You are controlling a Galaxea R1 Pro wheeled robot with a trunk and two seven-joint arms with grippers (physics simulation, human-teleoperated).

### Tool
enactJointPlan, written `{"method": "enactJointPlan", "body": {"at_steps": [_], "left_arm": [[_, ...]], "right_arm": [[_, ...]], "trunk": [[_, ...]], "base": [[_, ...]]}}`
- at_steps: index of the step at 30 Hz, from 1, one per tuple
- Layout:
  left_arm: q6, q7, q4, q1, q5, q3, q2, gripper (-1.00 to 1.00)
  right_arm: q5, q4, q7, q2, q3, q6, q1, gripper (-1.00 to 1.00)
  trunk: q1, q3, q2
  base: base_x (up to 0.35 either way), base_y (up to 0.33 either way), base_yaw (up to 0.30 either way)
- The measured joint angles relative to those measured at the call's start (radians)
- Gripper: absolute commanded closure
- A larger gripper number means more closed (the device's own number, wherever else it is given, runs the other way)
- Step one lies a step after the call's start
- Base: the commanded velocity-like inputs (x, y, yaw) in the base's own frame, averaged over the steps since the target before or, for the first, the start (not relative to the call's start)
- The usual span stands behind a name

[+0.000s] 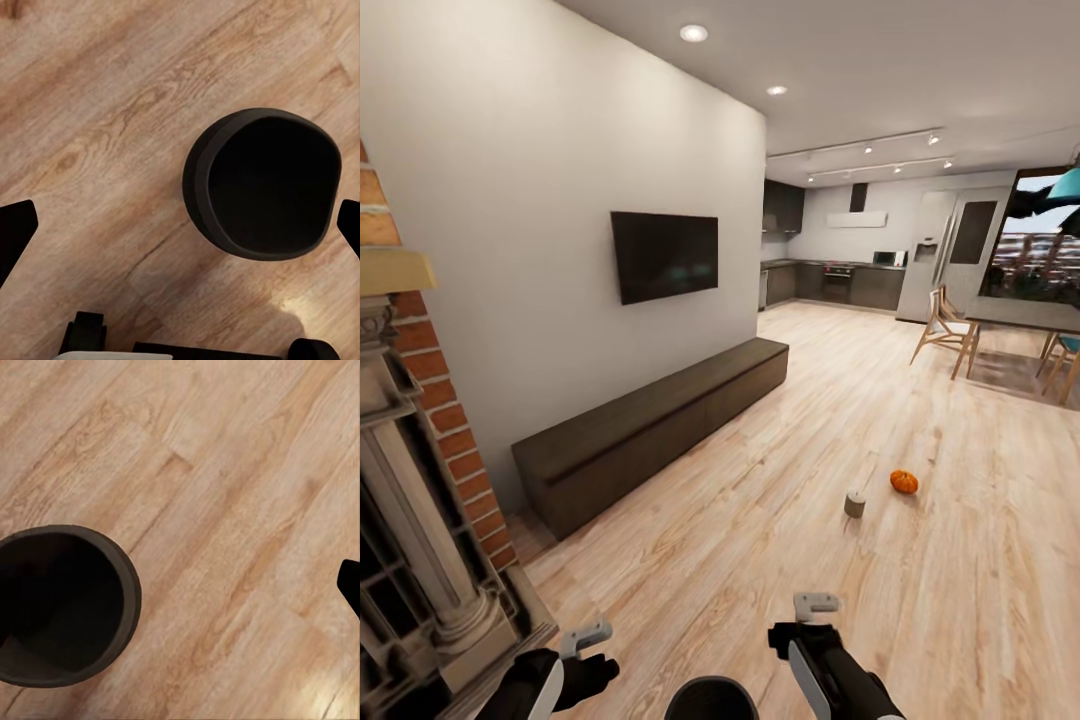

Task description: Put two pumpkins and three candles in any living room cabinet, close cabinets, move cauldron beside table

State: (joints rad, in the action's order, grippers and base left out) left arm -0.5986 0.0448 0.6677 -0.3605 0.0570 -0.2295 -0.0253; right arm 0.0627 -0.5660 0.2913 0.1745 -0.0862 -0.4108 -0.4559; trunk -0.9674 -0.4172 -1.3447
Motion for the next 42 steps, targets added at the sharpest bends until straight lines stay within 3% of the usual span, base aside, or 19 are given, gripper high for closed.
{"method": "enactJointPlan", "body": {"at_steps": [5, 9, 21, 26, 37, 42], "left_arm": [[-0.001, 0.0, -0.002, 0.0, 0.002, 0.0, 0.0, -1.0], [-0.001, 0.0, -0.002, 0.0, 0.004, -0.001, 0.0, -1.0], [0.003, 0.001, -0.031, -0.001, 0.006, -0.001, -0.009, -1.0], [0.038, 0.001, -0.033, 0.0, 0.006, -0.001, -0.012, -1.0], [0.05, 0.001, -0.035, 0.0, 0.006, -0.001, -0.015, -1.0], [0.051, 0.001, -0.036, 0.0, 0.006, -0.001, -0.024, -1.0]], "right_arm": [[0.134, -0.015, -0.012, 0.0, -0.005, -0.061, -0.024, -1.0], [0.169, -0.019, -0.016, 0.0, -0.007, -0.092, -0.028, -1.0], [0.174, -0.02, -0.061, 0.0, -0.014, -0.068, -0.027, -1.0], [0.174, -0.019, -0.063, 0.0, -0.015, -0.065, -0.027, -1.0], [0.175, -0.019, -0.064, 0.0, -0.097, -0.075, -0.029, -1.0], [0.174, -0.018, -0.064, 0.0, -0.105, -0.08, -0.029, -1.0]], "trunk": [[-0.019, -0.016, -0.035], [-0.035, -0.028, -0.063], [-0.081, -0.066, -0.147], [-0.1, -0.081, -0.182], [-0.142, -0.116, -0.259], [-0.161, -0.132, -0.294]], "base": [[0.0, 0.0, 0.0], [0.0, 0.0, 0.0], [0.0, 0.0, 0.0], [0.0, 0.0, 0.0], [0.0, 0.0, 0.0], [0.0, 0.0, 0.0]]}}
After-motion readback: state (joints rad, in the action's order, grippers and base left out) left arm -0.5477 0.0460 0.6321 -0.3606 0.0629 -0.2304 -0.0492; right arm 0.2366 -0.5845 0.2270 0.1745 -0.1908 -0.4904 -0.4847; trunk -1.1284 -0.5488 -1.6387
